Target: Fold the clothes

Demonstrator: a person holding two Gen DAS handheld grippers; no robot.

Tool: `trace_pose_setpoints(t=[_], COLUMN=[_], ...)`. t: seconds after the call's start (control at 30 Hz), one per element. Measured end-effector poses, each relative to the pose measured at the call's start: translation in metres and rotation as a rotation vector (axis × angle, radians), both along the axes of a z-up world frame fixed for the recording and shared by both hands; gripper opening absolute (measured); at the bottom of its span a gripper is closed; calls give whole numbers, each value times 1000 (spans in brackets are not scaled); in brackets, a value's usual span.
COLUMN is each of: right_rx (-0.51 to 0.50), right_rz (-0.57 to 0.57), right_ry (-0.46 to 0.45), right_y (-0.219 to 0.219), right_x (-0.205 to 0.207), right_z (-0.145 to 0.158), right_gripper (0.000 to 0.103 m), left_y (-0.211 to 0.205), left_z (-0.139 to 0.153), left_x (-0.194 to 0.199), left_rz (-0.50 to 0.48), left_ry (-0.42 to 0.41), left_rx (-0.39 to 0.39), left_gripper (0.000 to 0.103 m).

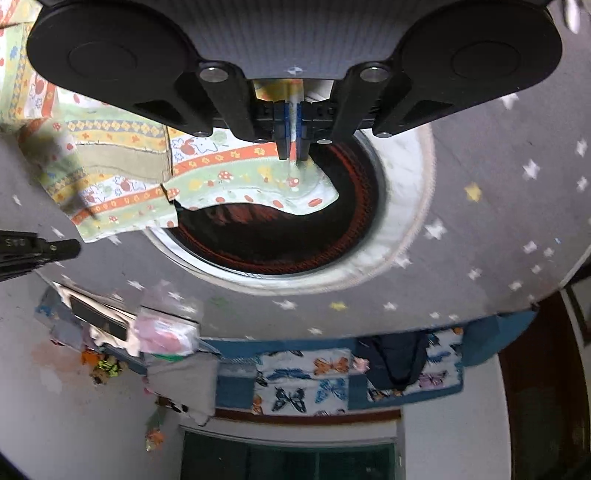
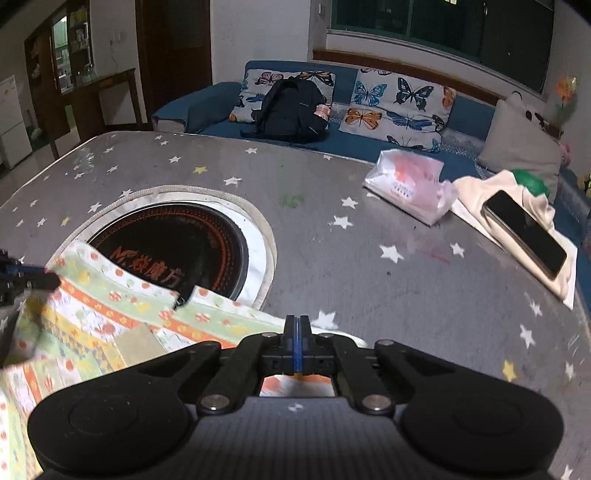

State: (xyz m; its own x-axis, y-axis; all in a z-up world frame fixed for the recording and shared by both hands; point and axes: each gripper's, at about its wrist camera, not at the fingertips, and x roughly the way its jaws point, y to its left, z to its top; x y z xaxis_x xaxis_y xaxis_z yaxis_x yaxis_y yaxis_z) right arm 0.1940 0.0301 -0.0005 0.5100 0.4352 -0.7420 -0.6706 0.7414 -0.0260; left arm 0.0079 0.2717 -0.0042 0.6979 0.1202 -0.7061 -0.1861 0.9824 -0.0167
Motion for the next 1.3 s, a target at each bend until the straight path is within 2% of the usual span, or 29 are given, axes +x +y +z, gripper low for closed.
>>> trace_pose_setpoints(t=[0.07,0.17,0.3,0.43,0.5,0.53,0.57,0.6,0.97,1.23,1.3], right_rx=[-4,-1,4,38,18,8,-1,-3,-14,-66,-84], right_rz=[5,-18,-46,-48,-48,-44,-40,-27,-39,-38,-30], right_ry=[39,70,116,156,153,142,132,123,-24,-51,-62], right_y=[1,1,2,13,23,29,34,39,86,108,110], right_x=[5,10,17,26,28,28,27,28,53,78,77], right_z=[-4,-14,-28,-36,-41,-43,-44,-44,-31,-39,-42], right_gripper=[4,21,30,30,28,25,10,5,3,4,7], left_y=[11,25,38,46,49,51,53,56,91,104,105], left_z=[2,5,5,1,-1,-3,-4,-5,-3,-17,-21], left_x=[5,12,24,33,37,39,42,45,89,118,120], left_rz=[18,36,50,47,48,50,53,55,115,147,150], left_ry=[-3,-8,-3,10,13,15,17,19,10,43,57], left_rx=[9,24,44,50,56,59,61,63,47,52,50], left_gripper=[3,3,3,3,3,3,3,3,3,4,8])
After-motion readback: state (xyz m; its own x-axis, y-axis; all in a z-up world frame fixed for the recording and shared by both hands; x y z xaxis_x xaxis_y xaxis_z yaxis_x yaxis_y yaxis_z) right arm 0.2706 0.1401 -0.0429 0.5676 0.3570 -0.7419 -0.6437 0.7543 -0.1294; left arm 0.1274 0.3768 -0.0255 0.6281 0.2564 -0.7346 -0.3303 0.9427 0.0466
